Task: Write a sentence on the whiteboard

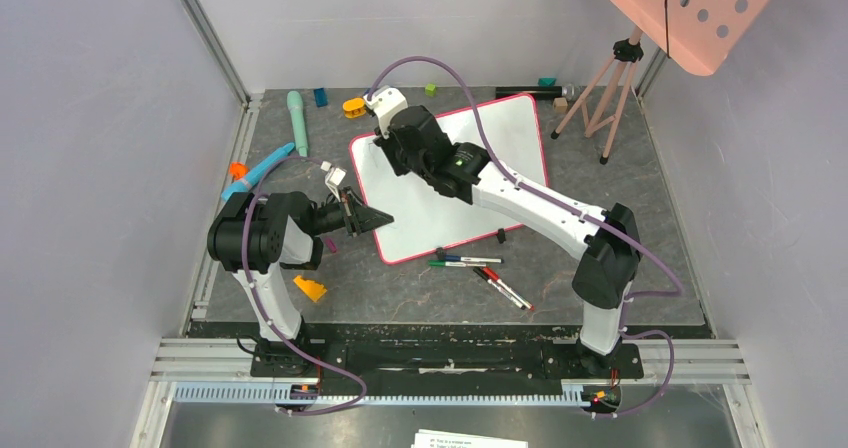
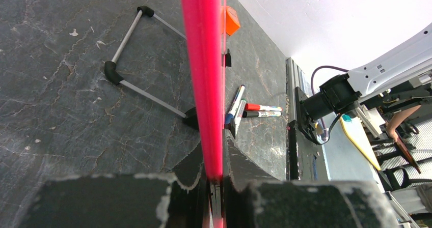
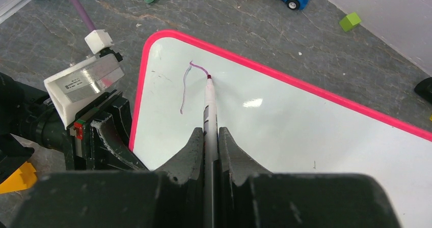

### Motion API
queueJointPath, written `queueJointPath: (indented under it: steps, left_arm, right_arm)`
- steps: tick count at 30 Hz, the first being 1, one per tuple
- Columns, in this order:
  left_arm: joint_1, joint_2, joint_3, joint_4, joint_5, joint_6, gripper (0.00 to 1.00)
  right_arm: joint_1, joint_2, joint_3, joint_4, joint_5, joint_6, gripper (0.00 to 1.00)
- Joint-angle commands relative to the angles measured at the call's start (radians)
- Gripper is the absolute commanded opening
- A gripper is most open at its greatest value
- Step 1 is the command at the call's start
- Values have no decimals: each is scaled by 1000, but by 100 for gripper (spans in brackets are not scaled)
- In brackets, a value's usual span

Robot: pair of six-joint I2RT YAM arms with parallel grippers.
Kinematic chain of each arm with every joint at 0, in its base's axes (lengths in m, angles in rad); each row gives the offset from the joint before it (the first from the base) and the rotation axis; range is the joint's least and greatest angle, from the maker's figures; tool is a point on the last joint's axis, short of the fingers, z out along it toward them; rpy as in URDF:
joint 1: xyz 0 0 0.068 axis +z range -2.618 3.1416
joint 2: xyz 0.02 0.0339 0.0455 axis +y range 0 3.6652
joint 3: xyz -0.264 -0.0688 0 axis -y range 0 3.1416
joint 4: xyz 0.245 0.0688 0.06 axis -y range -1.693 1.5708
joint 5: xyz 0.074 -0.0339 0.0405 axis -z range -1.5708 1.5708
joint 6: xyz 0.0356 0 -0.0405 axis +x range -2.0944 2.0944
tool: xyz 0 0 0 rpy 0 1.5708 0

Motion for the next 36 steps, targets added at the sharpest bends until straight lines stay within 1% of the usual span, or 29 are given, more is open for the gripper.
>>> queueJointPath:
  steps: [1, 11, 22, 36]
  left_arm:
    - [-29, -1, -21, 56, 67, 95, 4]
    - [-28, -2, -21, 56, 69, 95, 4]
    - [-29, -3, -21, 56, 69, 96, 4]
    - [-29, -2, -22, 56, 69, 96, 4]
  right_arm:
    - [-22, -13, -31, -49, 78, 19, 0]
    - [-24, -30, -69, -53, 38, 28, 0]
    - [-23, -25, -78, -18, -91, 26, 0]
    - [-23, -4, -55, -28, -118, 32, 0]
